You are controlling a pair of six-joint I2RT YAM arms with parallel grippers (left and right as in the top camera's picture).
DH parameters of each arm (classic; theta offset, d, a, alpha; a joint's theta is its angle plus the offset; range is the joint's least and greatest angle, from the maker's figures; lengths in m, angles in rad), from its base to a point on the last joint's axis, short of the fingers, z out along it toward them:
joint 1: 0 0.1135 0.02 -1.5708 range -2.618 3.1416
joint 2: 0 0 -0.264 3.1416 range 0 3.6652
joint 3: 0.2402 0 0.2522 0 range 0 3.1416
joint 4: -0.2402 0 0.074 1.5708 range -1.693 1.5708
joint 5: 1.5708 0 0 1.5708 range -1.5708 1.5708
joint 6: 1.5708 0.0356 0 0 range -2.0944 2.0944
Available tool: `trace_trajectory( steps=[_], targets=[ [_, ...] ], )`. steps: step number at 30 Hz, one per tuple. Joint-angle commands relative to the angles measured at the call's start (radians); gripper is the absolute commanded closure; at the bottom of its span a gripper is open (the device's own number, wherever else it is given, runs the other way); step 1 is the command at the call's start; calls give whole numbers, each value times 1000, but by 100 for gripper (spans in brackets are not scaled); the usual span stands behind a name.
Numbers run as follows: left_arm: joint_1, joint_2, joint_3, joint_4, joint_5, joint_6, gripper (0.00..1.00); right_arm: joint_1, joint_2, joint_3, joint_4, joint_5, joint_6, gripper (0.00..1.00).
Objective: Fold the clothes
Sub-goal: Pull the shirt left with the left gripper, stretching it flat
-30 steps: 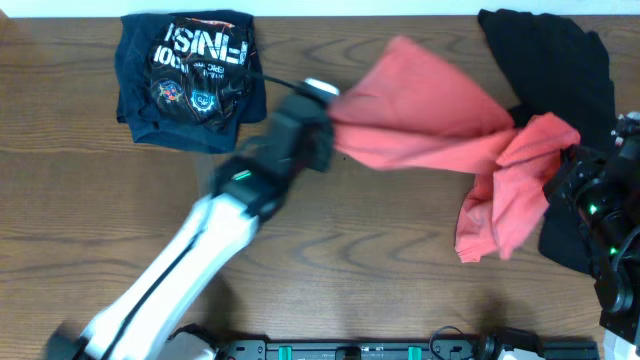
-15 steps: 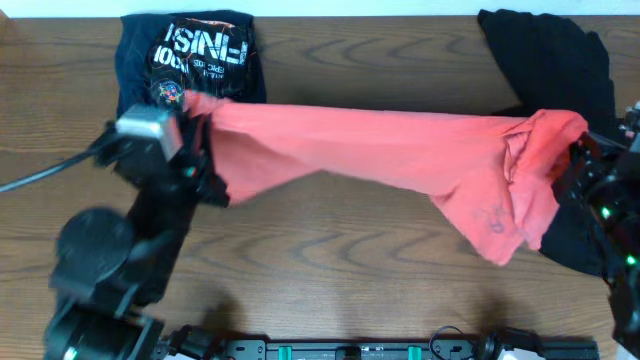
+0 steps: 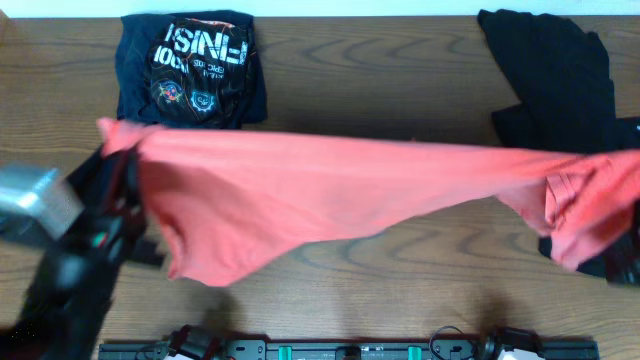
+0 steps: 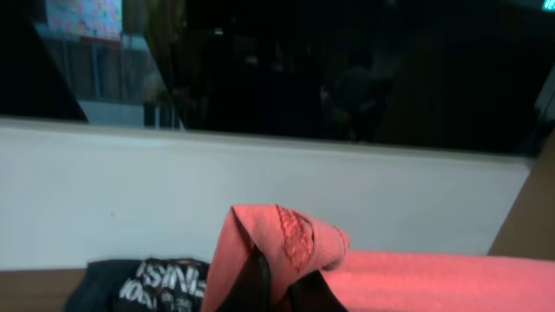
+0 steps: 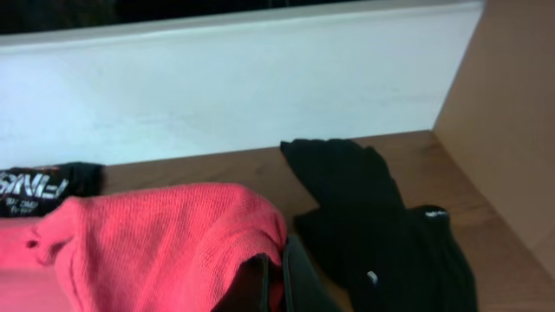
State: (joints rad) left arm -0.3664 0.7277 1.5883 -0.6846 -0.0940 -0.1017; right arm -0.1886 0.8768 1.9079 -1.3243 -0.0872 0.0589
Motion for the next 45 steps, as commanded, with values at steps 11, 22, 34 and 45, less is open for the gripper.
trace_trajectory(
  steps=[11, 22, 34, 45],
  targets=[
    [10, 51, 112, -175, -216, 29, 94, -14, 43, 176, -94, 117, -53, 99],
    [10, 344, 112, -245, -309, 18, 94, -13, 427, 176, -225, -34, -200, 99],
    [89, 808, 112, -46, -311, 18, 94, 28, 1026, 176, 52, -102, -218, 99],
    [107, 1211, 112, 296, -280, 18, 94, 92, 1386, 176, 501, -105, -179, 99]
  ],
)
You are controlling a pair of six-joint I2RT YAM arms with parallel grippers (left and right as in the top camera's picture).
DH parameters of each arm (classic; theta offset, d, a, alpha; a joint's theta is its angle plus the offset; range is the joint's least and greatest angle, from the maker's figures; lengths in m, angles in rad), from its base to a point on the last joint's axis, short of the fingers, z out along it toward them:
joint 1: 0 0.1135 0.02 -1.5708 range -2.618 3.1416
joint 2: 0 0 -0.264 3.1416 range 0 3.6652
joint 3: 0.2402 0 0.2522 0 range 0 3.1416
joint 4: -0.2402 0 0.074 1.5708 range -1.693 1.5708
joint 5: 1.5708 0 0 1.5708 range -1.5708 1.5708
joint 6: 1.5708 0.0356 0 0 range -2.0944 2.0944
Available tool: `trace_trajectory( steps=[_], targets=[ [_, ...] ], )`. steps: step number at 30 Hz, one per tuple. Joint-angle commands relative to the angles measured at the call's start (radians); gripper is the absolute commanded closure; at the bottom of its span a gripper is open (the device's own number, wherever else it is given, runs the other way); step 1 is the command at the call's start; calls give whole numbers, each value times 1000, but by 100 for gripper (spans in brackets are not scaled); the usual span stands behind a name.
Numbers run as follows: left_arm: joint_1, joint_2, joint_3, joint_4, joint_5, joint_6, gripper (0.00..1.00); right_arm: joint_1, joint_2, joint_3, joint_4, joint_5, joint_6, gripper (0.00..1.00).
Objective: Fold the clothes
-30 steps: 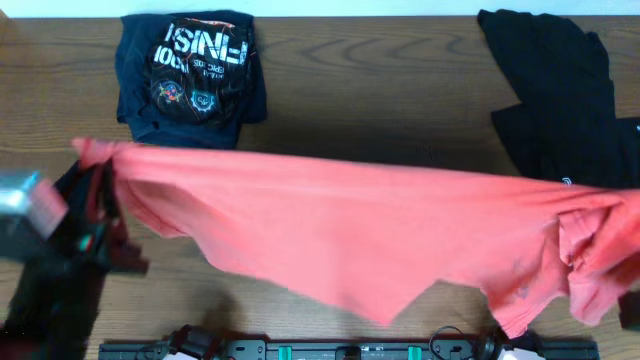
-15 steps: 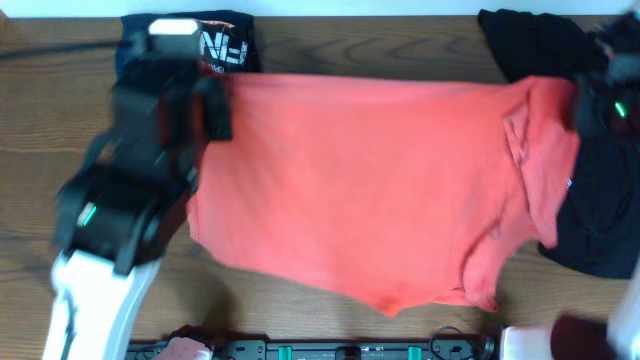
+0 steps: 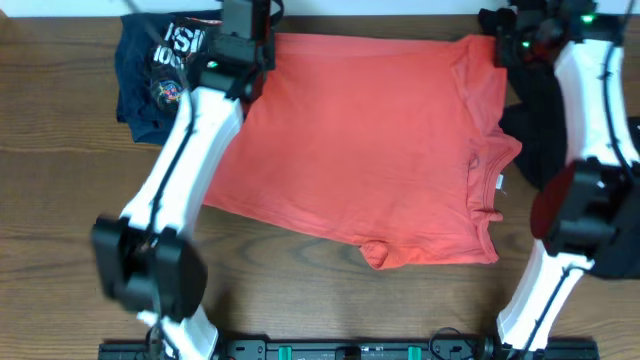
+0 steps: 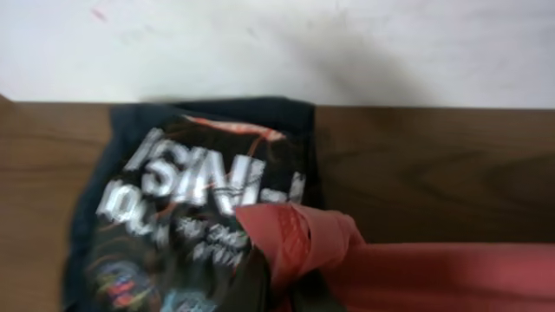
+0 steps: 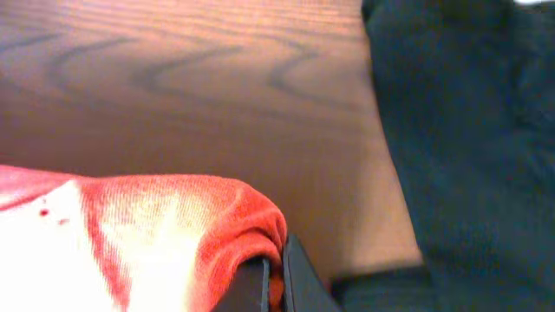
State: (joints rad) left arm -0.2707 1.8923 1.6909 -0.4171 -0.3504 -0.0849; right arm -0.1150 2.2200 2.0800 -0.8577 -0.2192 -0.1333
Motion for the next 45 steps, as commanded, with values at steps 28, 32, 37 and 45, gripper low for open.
trace_trajectory(
  steps=[28, 32, 37, 45],
  targets=[
    [15, 213, 9, 116, -24, 1, 94, 145, 139, 56, 48, 86, 12, 37],
    [15, 213, 9, 114, -24, 1, 94, 196, 141, 37, 63, 211, 13, 41],
    [15, 213, 9, 108, -24, 1, 94, 226, 166, 25, 71, 303, 55, 45],
    [15, 213, 9, 105, -24, 2, 94, 225, 220, 25, 63, 332, 135, 53]
  ],
)
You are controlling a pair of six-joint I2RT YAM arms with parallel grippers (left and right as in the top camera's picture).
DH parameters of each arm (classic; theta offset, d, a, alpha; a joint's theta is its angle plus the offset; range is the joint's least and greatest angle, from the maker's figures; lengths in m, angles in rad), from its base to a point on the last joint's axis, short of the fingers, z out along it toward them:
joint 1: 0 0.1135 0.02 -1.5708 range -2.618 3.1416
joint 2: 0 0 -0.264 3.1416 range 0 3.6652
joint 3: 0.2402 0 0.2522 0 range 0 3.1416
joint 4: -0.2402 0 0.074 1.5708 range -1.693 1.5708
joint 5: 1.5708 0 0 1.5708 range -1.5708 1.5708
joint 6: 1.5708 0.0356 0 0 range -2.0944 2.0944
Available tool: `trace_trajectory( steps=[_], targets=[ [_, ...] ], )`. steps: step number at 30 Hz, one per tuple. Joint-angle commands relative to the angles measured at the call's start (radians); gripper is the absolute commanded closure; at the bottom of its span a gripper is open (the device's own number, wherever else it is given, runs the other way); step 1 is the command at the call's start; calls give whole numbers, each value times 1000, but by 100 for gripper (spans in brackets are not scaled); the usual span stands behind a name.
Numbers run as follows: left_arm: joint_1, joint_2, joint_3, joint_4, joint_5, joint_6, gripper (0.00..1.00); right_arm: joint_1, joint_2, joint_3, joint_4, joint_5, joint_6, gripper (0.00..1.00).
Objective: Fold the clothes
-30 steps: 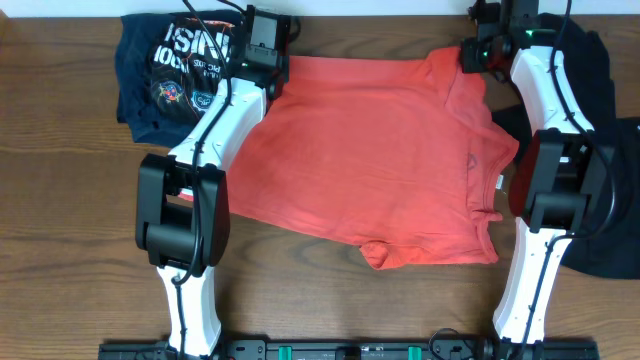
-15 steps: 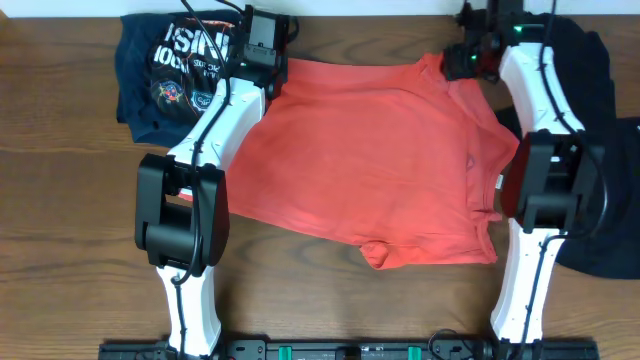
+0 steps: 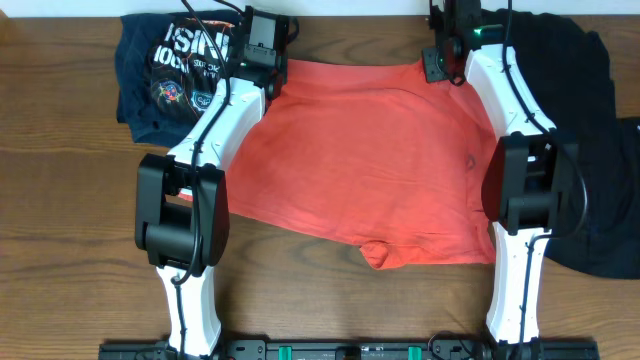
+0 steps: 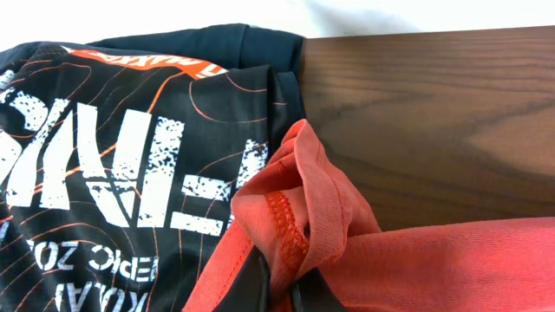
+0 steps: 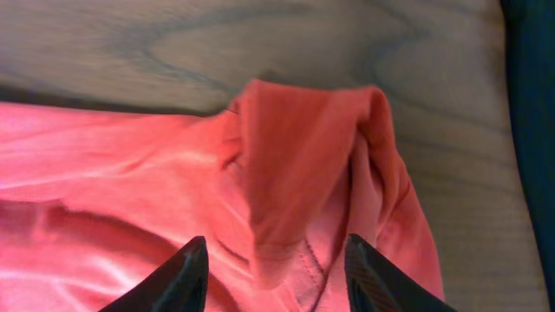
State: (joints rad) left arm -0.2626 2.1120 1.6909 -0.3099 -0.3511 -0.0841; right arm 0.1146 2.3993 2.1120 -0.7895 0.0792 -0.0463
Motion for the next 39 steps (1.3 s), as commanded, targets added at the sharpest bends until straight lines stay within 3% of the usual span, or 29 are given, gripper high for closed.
trace_trajectory(
  steps=[1, 5, 13, 15, 18, 29, 39],
  targets=[
    [7, -6, 9, -2, -24, 0, 94, -4, 42, -7, -7, 31, 50, 53],
    [7, -6, 9, -2, -24, 1, 94, -3, 49, -7, -6, 9, 54, 61],
    [9, -6, 9, -3, -24, 1, 94, -16, 60, -7, -7, -9, 77, 67],
    [10, -6, 9, -6, -24, 1, 94, -21, 63, -7, -7, -8, 80, 74],
    [13, -6, 9, -6, -24, 1, 94, -29, 63, -7, -6, -10, 96, 99],
    [16, -88, 10, 1, -55, 26, 94, -89, -1, 48, -73, -62, 102, 99],
    [16, -287, 10, -214, -54, 30, 94, -233, -195, 84, -315, -248, 85, 99]
  ],
)
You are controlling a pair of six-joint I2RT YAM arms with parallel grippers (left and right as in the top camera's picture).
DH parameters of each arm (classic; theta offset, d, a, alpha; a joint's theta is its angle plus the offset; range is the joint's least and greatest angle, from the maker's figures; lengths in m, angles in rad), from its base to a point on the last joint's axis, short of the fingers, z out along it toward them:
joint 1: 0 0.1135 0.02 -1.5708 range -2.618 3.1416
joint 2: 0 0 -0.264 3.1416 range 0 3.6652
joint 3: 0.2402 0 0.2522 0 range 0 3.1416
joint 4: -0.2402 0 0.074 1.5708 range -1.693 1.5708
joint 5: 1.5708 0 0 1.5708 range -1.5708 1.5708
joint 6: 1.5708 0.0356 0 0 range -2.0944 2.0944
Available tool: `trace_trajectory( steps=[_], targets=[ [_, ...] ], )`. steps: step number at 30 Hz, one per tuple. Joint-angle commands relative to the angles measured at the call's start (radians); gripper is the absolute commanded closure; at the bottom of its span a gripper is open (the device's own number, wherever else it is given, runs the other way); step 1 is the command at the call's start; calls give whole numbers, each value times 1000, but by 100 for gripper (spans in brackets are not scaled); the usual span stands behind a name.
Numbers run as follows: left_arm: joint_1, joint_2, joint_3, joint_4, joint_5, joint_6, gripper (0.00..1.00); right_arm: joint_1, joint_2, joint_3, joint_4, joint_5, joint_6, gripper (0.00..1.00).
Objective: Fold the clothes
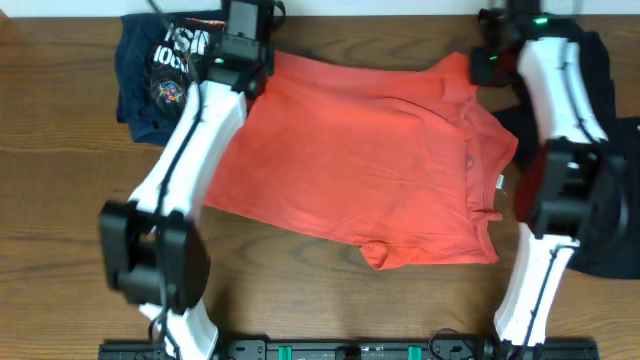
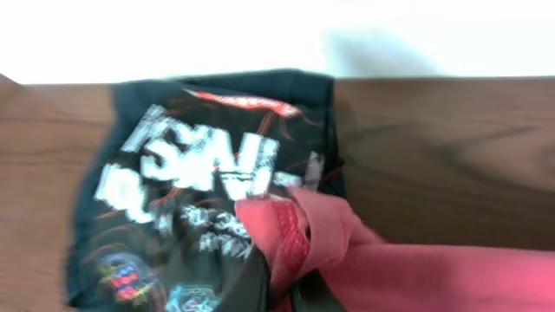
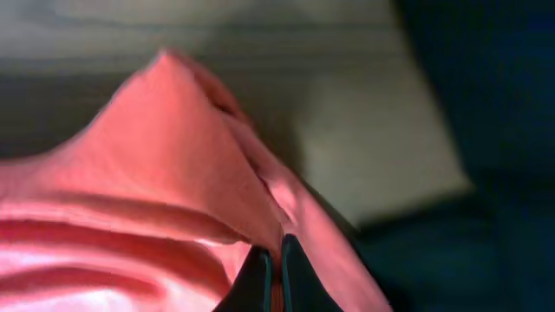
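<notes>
An orange-red T-shirt (image 1: 370,160) lies spread across the middle of the wooden table (image 1: 60,200), its neck toward the right. At the shirt's far left corner my left gripper (image 1: 262,72) is shut on the bunched hem; in the left wrist view that hem (image 2: 295,234) rises from the left gripper (image 2: 279,290). My right gripper (image 1: 478,68) is shut on a pinch of the shirt's far right part. In the right wrist view the cloth (image 3: 156,173) peaks up from the right gripper (image 3: 271,269).
A folded navy T-shirt with white print (image 1: 165,70) lies at the far left, right beside the held corner, and shows in the left wrist view too (image 2: 191,173). A black garment (image 1: 600,90) is heaped at the far right. A black rail (image 1: 350,352) runs along the front edge.
My right gripper was open over the shirt's far edge; now it is shut on the cloth and stands further right. The shirt's right side reaches further right. My left gripper still holds its corner.
First both grippers held the shirt stretched in the air above the table. Then it lay flat at the far side with both still shut on it. After that the right gripper had let go and hung open, and now it grips the shirt again.
</notes>
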State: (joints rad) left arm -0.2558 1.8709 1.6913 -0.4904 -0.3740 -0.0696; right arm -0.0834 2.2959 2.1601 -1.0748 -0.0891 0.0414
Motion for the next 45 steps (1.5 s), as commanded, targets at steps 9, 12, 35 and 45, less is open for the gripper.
trace_trajectory(
  steps=[9, 12, 35, 45],
  targets=[
    [9, -87, 9, -285, -31, 4, 94, -77, -136, 35, -301, -110, -92, 99],
    [10, -87, 9, -336, -31, 4, 94, -77, -136, 35, -369, -109, -123, 99],
    [14, -75, -151, -488, 120, -22, 94, -66, -136, -225, -467, -99, -134, 99],
    [22, -75, -163, -489, 121, -22, 94, -48, -136, -412, -408, -99, -137, 99]
  ],
)
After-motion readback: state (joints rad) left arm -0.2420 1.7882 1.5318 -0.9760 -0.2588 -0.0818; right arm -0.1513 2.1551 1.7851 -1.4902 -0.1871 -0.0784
